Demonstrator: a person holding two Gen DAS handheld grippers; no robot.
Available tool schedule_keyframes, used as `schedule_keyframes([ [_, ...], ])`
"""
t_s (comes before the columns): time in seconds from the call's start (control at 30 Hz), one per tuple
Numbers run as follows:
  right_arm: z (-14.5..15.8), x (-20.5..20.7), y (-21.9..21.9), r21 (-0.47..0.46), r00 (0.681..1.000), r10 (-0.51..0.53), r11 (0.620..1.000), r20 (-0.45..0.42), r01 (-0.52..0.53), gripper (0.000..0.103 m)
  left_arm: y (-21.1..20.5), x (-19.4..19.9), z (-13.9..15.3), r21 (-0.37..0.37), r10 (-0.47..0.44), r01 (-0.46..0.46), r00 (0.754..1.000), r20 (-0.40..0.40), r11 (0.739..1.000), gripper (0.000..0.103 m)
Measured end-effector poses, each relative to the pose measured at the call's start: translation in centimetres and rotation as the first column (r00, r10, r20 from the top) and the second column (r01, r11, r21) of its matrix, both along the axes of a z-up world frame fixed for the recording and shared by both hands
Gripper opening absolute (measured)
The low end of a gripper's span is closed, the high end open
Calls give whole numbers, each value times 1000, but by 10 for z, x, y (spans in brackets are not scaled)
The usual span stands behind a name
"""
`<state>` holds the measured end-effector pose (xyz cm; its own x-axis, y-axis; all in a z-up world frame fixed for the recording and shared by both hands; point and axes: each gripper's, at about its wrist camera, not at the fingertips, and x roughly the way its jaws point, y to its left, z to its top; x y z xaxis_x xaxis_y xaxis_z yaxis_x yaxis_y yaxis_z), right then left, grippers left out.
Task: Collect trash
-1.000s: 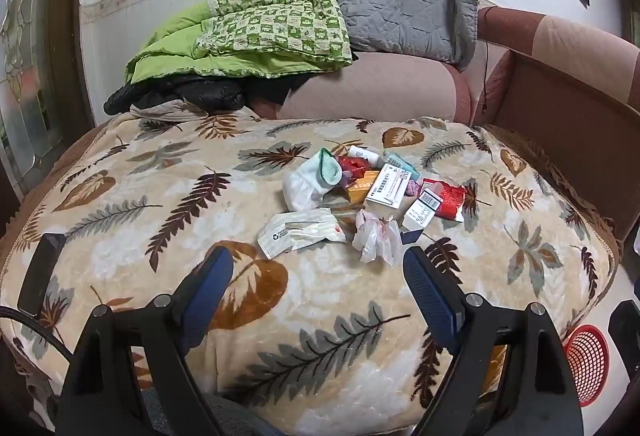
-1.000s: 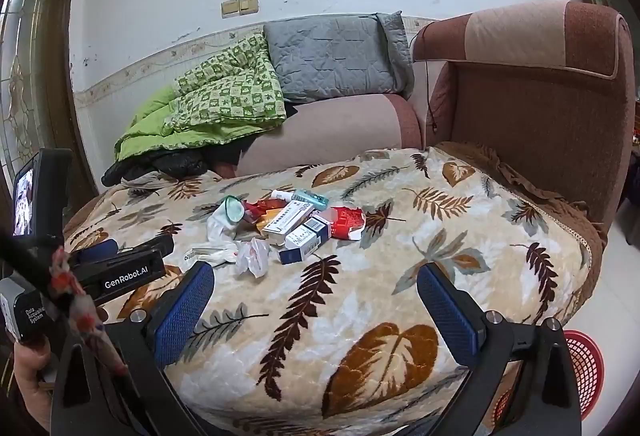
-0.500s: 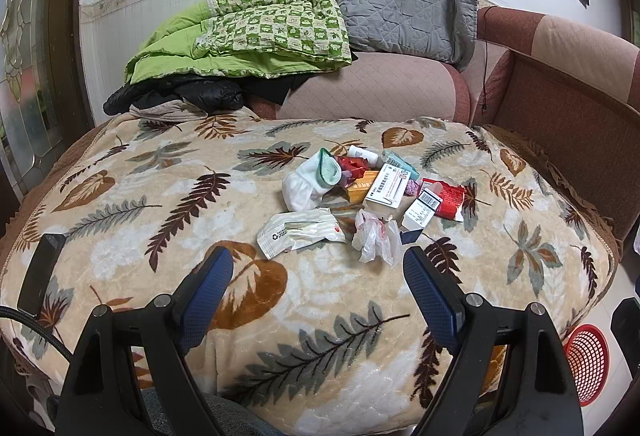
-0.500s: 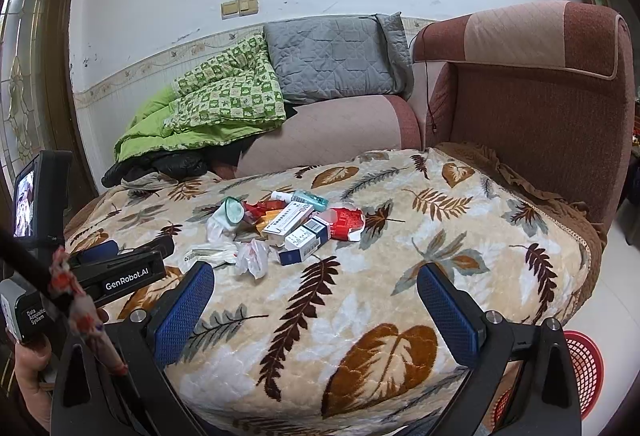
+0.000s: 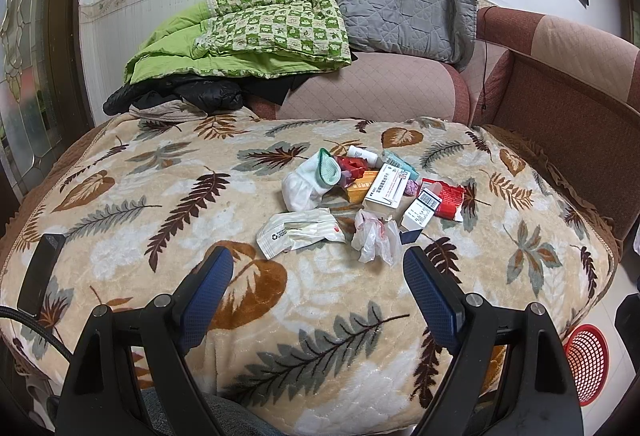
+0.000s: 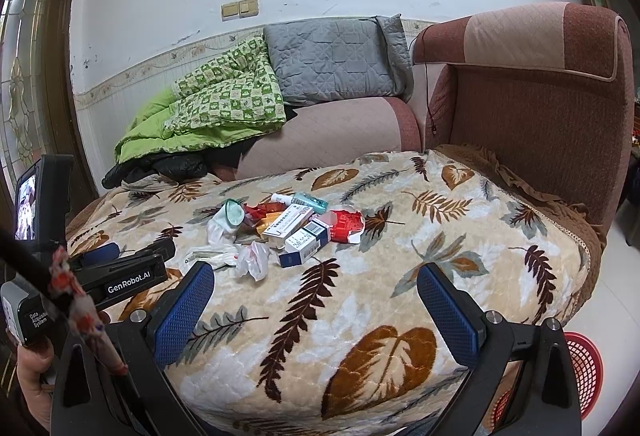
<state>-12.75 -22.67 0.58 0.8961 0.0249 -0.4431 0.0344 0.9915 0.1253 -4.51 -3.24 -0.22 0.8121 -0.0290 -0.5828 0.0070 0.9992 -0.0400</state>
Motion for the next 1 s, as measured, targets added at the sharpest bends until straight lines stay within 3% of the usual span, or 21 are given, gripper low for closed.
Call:
schedule_keyframes([
  [0.77,-2,-2,1,11,1000,2,1000,-4,-2,103,0,0,1,-2,2,-2,1000,6,1000,86],
  [1.0,0,4,-9,21,1000,6,1000,-3,-6,103,27,2,25,-86,11,-9,1000,19,996,86],
])
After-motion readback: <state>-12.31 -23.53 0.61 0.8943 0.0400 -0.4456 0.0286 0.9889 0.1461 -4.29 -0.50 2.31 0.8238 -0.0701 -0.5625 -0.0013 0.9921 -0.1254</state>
